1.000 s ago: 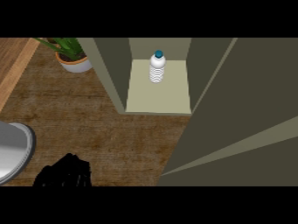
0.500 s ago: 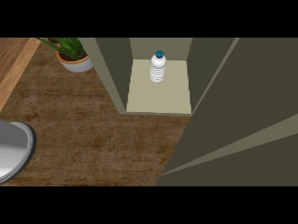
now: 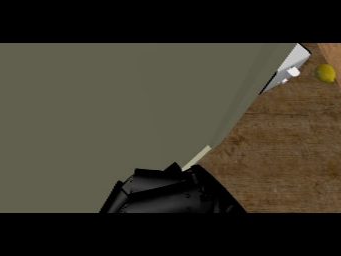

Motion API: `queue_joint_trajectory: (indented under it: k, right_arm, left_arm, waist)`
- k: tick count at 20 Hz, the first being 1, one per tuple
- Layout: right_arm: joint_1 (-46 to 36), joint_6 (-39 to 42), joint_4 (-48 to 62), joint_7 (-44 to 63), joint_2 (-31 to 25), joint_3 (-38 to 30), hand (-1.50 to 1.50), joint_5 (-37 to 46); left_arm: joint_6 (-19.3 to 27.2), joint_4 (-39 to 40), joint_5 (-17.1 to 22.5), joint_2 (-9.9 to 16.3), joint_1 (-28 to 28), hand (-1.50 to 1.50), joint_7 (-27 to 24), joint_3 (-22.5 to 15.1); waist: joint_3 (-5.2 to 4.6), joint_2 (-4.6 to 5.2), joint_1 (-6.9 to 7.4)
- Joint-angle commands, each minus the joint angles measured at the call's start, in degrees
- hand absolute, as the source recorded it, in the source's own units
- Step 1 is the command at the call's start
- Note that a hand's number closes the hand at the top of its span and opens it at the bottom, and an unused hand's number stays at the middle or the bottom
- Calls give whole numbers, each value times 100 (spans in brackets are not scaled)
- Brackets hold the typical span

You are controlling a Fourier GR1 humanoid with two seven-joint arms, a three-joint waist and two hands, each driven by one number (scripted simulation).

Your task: Pick up the bottled water, place it into the cabinet and close the cabinet

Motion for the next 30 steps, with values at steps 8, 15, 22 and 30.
queue_joint_trajectory:
  k: [8, 15, 22, 30]
  right_arm:
    - [-1159, 1046, 2510, -1193, 186, -1810, 150, -1152]
    - [-1485, 1263, 4122, -2074, 190, -1990, 150, -1273]
    - [-2055, 1638, 5624, -2670, 191, -2601, 150, -1297]
    - [-2348, 1713, 6301, -2888, -215, -2939, 150, -1472]
  left_arm:
    - [-762, 204, 595, 233, 342, 150, -82, 893]
    - [-1208, -35, 672, 300, 921, 150, -126, 1253]
    - [-1196, 148, 749, 205, 488, 150, 189, 1234]
    - [-1247, 97, 748, 149, 315, 150, 181, 1221]
  waist:
    - [9, 44, -45]
    - [11, 35, 2]
    - [9, 65, 19]
    - [3, 127, 87]
